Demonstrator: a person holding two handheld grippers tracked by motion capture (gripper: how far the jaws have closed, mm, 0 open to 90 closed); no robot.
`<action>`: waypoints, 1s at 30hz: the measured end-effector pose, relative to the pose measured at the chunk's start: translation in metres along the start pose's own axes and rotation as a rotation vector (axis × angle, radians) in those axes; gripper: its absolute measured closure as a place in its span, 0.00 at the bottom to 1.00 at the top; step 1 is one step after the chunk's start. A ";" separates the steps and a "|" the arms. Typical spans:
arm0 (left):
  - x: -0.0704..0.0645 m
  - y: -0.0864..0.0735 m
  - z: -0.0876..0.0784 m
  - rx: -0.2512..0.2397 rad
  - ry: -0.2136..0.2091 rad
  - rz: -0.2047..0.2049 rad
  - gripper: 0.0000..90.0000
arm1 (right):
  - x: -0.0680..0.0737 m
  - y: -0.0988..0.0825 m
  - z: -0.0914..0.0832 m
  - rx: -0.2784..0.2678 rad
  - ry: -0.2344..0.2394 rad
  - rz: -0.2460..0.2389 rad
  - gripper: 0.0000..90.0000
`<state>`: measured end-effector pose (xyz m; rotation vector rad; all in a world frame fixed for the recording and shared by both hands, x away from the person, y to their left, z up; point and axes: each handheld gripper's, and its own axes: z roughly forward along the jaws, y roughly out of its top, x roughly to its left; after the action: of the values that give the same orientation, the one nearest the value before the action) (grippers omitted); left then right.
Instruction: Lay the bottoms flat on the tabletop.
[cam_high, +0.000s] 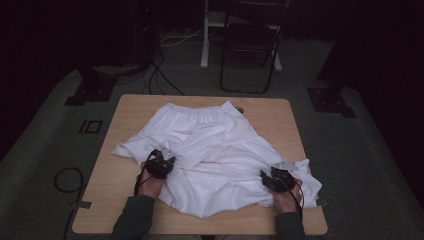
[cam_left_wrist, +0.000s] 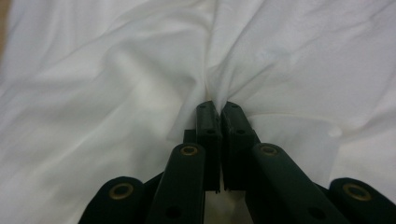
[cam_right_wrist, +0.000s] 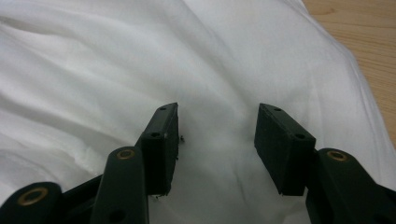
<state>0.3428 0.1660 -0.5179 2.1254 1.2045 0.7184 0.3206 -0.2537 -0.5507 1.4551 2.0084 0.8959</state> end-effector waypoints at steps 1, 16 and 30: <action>0.006 -0.007 -0.005 0.000 0.004 -0.018 0.97 | 0.000 0.000 0.000 0.001 0.000 0.001 0.55; 0.034 -0.056 -0.050 -0.012 0.059 -0.117 0.81 | -0.001 0.001 0.000 0.003 0.003 0.000 0.56; 0.024 0.040 0.021 -0.013 0.006 -0.044 0.43 | -0.001 0.000 0.000 0.002 0.004 0.001 0.56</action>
<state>0.3907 0.1656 -0.5001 2.0809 1.2430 0.7122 0.3211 -0.2543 -0.5505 1.4568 2.0114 0.8982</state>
